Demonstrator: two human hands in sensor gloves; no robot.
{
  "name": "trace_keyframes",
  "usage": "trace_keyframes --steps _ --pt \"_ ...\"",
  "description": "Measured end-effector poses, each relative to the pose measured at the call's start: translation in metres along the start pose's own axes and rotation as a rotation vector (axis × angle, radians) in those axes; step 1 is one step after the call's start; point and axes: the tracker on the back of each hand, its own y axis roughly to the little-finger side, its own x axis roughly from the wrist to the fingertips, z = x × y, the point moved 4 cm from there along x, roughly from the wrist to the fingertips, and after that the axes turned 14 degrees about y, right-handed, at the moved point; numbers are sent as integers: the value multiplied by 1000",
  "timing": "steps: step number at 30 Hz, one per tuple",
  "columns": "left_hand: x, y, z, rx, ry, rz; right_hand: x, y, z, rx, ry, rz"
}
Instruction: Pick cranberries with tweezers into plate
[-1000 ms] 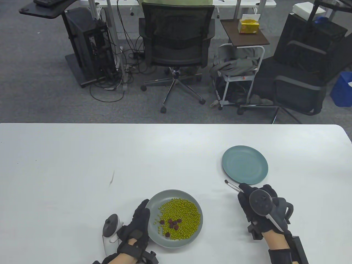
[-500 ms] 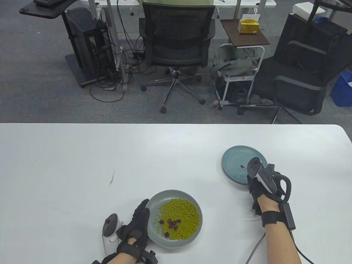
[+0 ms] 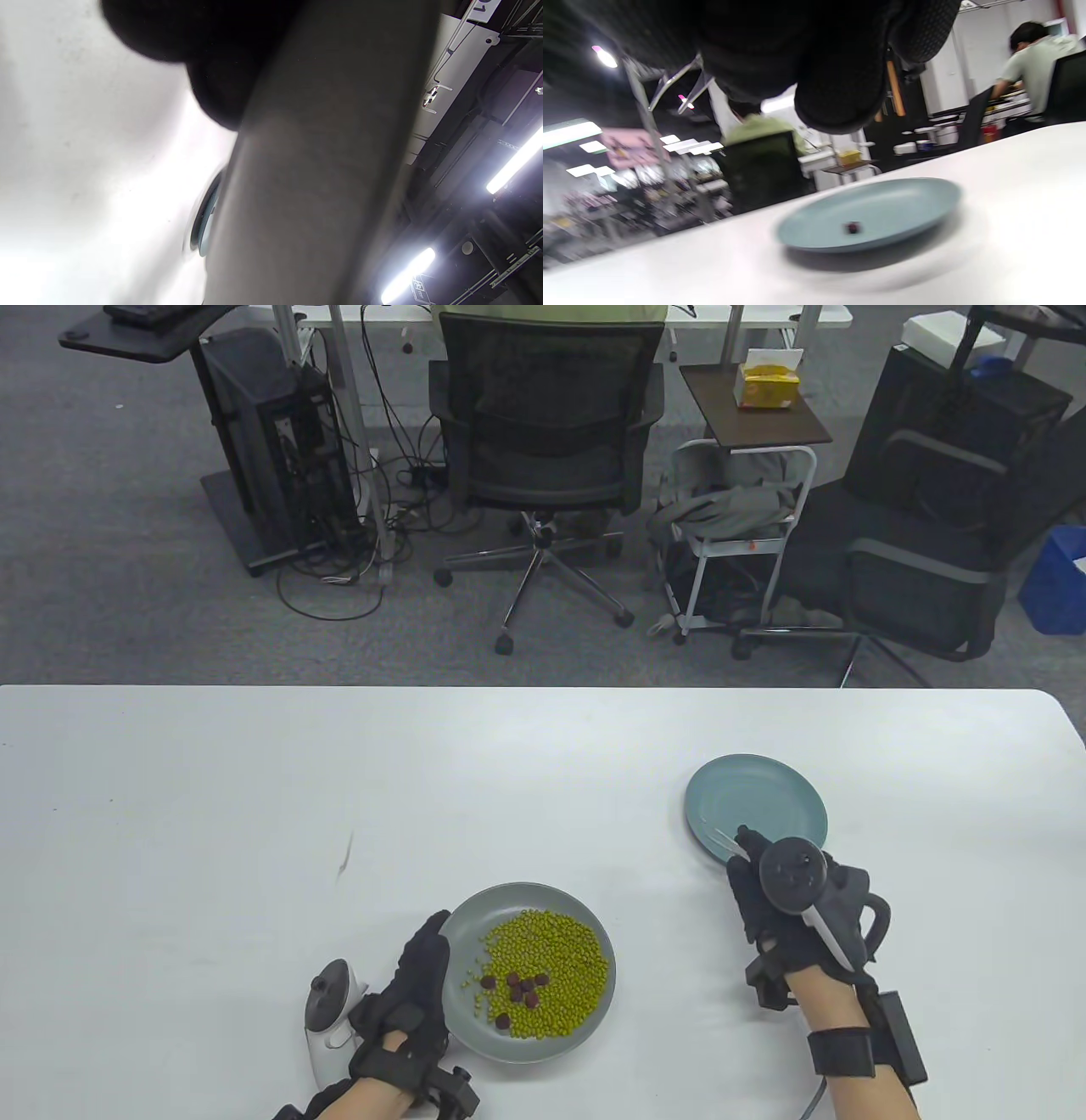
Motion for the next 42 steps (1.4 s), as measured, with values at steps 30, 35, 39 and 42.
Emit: trace_keyframes --steps 30,35,39,42 --pt "0 4 2 39 11 26 -118 -135 -8 -70 69 -775" --pt "1 4 1 41 14 27 -118 -136 -7 -83 73 -769" --pt "1 5 1 44 15 29 -117 -135 -5 -89 51 -760" --pt "1 5 0 47 16 33 -116 -135 -4 -72 48 -759"
